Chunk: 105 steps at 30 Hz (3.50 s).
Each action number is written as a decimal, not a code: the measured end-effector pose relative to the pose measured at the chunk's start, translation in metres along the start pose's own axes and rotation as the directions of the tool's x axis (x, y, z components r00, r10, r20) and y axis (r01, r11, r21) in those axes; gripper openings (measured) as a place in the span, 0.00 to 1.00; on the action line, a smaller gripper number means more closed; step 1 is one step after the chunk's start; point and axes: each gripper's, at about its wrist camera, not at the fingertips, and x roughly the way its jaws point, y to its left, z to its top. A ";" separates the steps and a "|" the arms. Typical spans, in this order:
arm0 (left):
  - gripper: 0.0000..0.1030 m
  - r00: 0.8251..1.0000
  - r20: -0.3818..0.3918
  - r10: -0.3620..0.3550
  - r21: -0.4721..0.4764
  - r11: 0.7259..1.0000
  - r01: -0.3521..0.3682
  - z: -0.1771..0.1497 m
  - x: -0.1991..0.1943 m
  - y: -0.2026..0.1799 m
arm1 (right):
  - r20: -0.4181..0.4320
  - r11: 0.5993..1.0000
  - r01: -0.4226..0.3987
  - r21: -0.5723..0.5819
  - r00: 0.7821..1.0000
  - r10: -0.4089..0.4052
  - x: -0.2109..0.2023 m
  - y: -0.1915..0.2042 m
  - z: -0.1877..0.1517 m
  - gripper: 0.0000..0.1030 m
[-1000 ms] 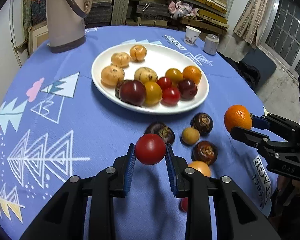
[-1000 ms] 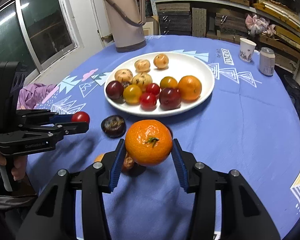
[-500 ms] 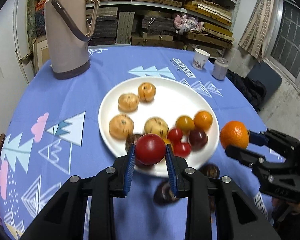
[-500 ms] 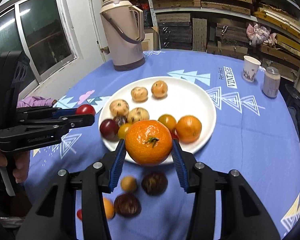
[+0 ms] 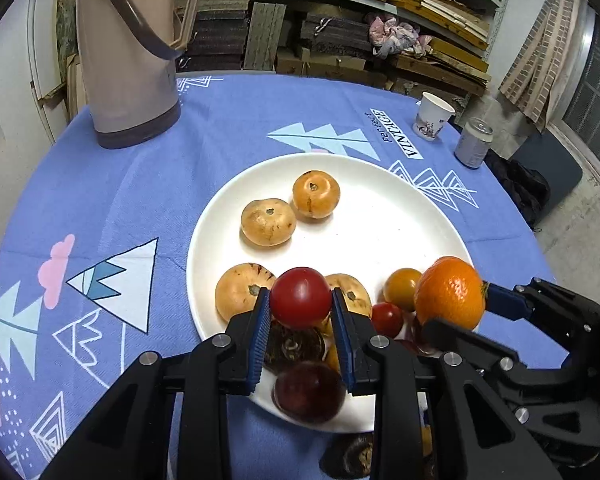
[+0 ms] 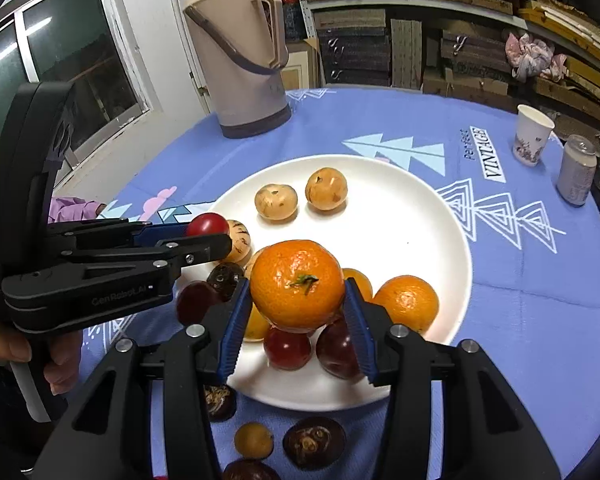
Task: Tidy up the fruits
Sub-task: 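Place the tomato on the plate with the left tool while the right tool places the orange, then move both open tools back to the fruit beside the plate, then grasp a dark plum with the left tool while the right tool grasps another dark plum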
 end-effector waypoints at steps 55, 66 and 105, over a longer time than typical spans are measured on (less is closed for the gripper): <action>0.59 0.999 0.041 0.029 0.022 0.999 -0.030 -0.026 -0.033 -0.001 | 0.088 0.963 0.271 0.003 0.959 -0.270 0.013 -0.008 0.001 0.68; 0.59 1.000 0.003 -0.006 0.074 0.997 0.005 -0.059 -0.038 -0.014 | 0.070 0.991 0.119 0.058 0.990 -0.123 -0.034 -0.021 -0.040 0.70; 0.54 0.997 -0.071 0.030 0.203 0.979 -0.015 -0.113 0.003 -0.041 | -0.073 0.987 0.154 0.051 0.986 -0.151 -0.030 -0.016 -0.104 0.84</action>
